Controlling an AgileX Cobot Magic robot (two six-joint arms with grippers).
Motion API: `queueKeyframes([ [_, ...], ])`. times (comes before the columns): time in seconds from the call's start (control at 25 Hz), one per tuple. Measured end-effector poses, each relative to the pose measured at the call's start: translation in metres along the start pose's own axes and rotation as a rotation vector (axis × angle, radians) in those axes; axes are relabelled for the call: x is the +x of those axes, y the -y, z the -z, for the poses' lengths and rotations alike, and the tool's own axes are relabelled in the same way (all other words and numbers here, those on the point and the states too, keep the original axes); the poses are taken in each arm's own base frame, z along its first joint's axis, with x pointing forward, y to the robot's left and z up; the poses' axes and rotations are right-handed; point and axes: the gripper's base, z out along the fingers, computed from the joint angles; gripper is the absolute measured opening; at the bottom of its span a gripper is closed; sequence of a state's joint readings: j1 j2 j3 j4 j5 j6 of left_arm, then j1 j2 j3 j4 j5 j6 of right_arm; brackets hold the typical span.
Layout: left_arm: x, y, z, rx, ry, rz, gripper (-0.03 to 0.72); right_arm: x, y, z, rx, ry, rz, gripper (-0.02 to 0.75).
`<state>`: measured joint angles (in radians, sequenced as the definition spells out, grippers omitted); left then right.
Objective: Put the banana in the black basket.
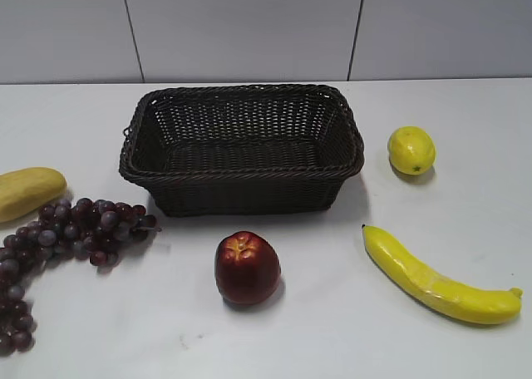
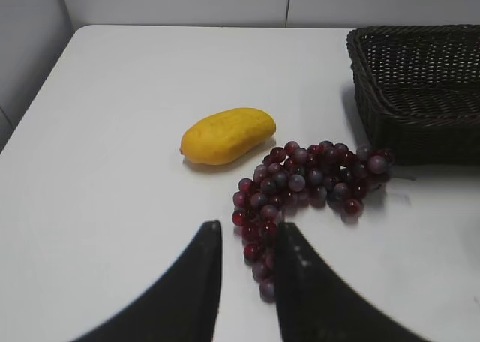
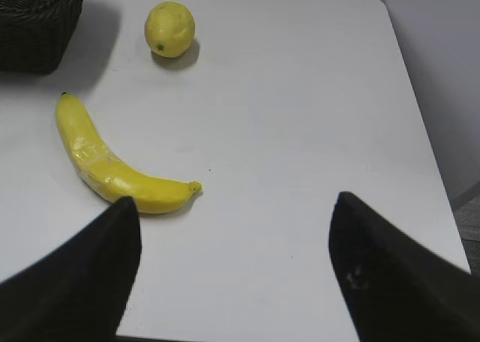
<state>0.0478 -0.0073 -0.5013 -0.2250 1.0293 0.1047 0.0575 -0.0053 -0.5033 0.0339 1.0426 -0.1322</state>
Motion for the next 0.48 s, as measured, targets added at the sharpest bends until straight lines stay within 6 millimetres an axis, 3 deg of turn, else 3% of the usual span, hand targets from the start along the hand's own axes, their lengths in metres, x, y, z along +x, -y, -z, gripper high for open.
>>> queueKeyframes([
  [0.48, 0.0, 0.0, 0.0, 0.0, 0.0, 0.0, 0.232, 0.0, 0.0001, 0.0, 0.001, 0.0, 0.0, 0.592],
])
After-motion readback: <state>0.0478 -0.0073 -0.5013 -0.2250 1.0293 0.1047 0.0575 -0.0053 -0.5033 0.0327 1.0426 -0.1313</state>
